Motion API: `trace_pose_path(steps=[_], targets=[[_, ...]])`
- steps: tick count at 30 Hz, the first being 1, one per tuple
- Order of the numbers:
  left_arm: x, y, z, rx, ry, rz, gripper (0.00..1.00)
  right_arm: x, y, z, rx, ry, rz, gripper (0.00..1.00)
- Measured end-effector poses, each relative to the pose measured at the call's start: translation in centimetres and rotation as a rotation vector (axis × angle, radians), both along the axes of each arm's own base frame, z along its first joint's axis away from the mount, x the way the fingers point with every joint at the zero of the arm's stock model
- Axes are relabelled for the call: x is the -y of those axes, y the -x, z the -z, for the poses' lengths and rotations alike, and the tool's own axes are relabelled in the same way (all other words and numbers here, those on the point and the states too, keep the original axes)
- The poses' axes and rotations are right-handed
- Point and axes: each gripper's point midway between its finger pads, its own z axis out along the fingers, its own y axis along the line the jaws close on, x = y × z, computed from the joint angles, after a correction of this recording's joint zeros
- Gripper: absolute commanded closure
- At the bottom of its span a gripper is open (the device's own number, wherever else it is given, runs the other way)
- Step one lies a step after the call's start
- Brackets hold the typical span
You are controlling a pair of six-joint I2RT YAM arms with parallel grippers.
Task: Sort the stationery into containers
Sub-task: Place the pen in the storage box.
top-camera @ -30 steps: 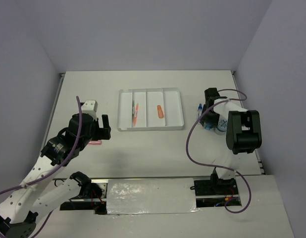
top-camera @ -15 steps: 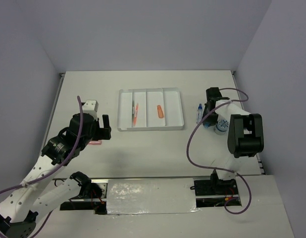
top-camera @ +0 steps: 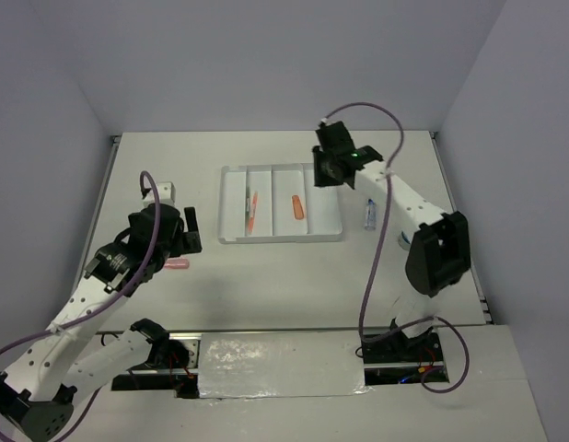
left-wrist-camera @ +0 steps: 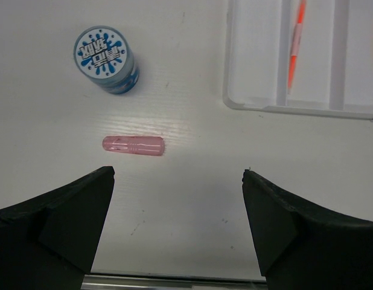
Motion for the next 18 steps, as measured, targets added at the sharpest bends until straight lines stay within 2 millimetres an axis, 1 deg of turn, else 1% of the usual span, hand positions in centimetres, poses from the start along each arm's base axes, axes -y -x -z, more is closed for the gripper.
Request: trace_pose_path(steps=[1, 2, 3, 5, 6, 8, 9, 12, 14, 18], targets=[[-0.3, 0.0, 0.2, -0.014, 0.001, -0.027, 0.01, -2.2, -0.9, -0.6, 0.02, -0.012, -0.041, 0.91], [-0.5, 0.0, 0.2, -0.027, 0.006, -0.055, 0.01, -4.4, -1.7, -0.6, 0.028, -0.019, -0.078, 0.91], [-0.6, -0.1, 0.2, -0.032, 0.016, -0.083, 0.01, -6.1, -2.2, -0.2, 0.02, -0.019, -0.107, 0.91], [-0.7, -0.3, 0.0, -0.026, 0.05, -0.133, 0.01, -8.4, -3.3, 0.9, -0.004, -0.011, -0.137, 0.9], [-0.7, -0.4, 0.0, -0.022, 0.065, -0.159, 0.01, -9.3, -3.8, 1.9, -0.021, -0.007, -0.145, 0.89], [-1.2, -0.8, 0.1, -0.02, 0.1, -0.22, 0.01, -10.3, -4.5, 3.8, -0.052, 0.004, -0.151, 0.88], [-1.5, -1.0, 0.2, -0.022, 0.112, -0.255, 0.01, -10.6, -4.5, 5.1, -0.079, 0.016, -0.154, 0.86], [-2.4, -2.0, 1.2, -0.042, 0.147, -0.371, 0.01, -11.0, -3.9, 7.9, -0.146, 0.05, -0.164, 0.82], [-2.4, -2.6, 1.9, -0.054, 0.177, -0.428, 0.01, -11.4, -3.3, 9.0, -0.174, 0.066, -0.175, 0.79], [-2.6, -3.4, 3.4, -0.062, 0.237, -0.538, 0.01, -12.9, -2.2, 9.5, -0.184, 0.071, -0.207, 0.66]])
